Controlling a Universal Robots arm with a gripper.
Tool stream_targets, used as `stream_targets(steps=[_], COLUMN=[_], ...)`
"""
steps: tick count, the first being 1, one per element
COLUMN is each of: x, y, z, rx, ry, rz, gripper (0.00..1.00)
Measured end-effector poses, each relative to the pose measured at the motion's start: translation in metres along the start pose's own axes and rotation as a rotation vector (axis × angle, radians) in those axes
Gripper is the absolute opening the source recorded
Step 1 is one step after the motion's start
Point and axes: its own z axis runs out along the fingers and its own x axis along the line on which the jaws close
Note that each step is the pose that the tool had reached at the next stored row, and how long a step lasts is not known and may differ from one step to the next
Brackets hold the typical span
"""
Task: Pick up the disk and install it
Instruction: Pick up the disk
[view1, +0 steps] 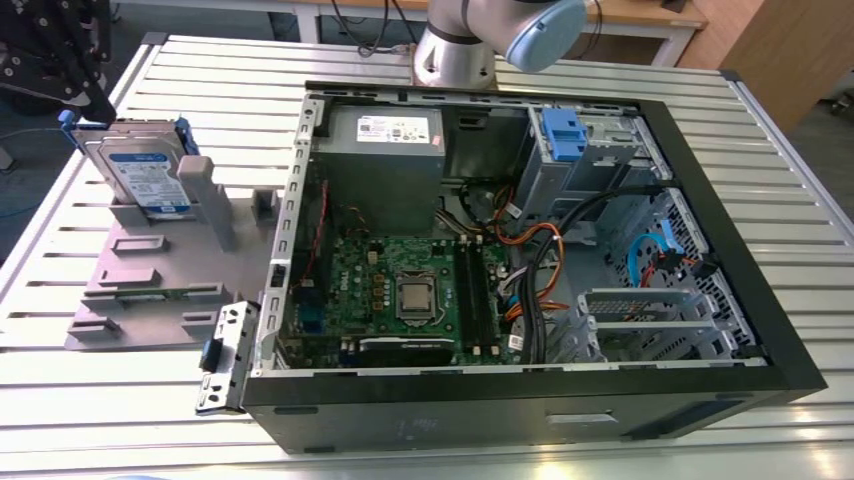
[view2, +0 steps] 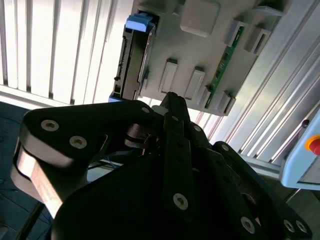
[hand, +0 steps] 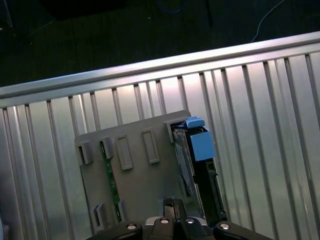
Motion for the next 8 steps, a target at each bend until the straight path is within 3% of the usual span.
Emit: stream_targets(steps=[8], x=[0.0000], y=[0.0000], z=[0.0000], rx=[-0.0003], ry=[0.0008], rz=[-0.018], gripper=[0.11])
